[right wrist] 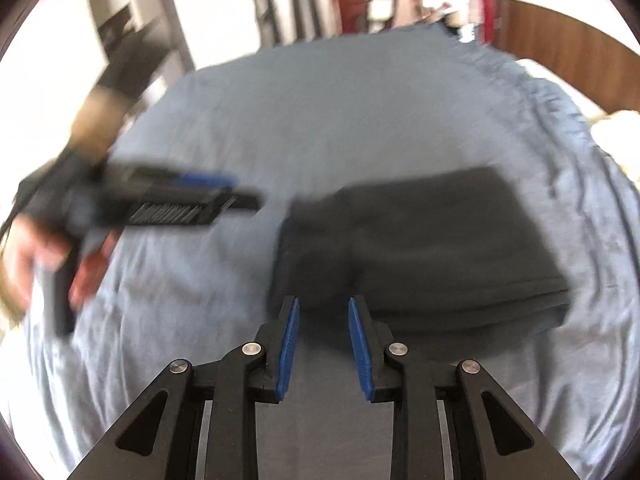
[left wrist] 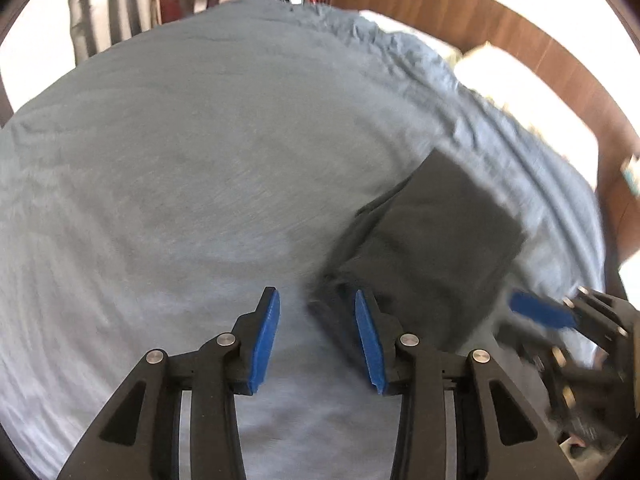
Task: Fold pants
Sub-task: 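Open both grippers to release the cuffs and move them back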
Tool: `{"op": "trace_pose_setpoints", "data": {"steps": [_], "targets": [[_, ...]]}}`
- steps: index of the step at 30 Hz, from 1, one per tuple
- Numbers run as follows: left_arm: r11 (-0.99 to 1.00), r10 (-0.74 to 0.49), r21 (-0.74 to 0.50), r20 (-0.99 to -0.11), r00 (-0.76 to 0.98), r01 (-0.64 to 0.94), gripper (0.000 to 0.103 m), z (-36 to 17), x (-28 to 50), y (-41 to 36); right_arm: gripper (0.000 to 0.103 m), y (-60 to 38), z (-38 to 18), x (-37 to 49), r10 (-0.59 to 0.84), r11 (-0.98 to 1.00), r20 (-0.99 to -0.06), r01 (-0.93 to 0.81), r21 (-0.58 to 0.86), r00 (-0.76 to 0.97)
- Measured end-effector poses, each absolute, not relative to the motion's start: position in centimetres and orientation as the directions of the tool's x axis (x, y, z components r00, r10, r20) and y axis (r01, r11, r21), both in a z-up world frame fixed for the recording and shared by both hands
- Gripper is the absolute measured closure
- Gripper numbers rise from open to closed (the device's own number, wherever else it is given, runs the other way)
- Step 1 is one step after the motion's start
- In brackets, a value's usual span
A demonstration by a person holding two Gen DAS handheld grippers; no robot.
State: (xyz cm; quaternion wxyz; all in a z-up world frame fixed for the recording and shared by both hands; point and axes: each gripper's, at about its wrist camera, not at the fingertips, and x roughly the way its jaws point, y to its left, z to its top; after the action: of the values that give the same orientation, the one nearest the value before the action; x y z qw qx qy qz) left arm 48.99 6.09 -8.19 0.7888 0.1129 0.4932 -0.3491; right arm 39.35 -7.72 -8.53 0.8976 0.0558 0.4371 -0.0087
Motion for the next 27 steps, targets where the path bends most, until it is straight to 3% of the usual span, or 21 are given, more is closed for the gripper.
{"op": "trace_pose_setpoints", "data": {"steps": [6, 12, 27], "targets": [[0.691, -0.519, -0.216, -0.813, 0.265, 0.69, 0.064, -6.8, 45.6, 2.4, 0.076, -12.1, -7.8, 40.9, -0.045, 0.987, -0.765, 0.149, 0.066, 0.642], [0.739, -0.47, -0.198, -0.836, 0.283, 0.644, 0.067, -9.6, 45.1, -0.1, 0.076, -12.9, -9.2, 42.2, -0.053, 0.992, -0.779, 0.123, 0.031, 0.625], [0.873, -0.38, -0.247, -0.885, 0.269, 0.42, 0.062, -14.0, 46.2, 3.1, 0.076, -14.1, -12.7, 42.0, -0.014, 0.991, -0.836, 0.12, 0.062, 0.548]]}}
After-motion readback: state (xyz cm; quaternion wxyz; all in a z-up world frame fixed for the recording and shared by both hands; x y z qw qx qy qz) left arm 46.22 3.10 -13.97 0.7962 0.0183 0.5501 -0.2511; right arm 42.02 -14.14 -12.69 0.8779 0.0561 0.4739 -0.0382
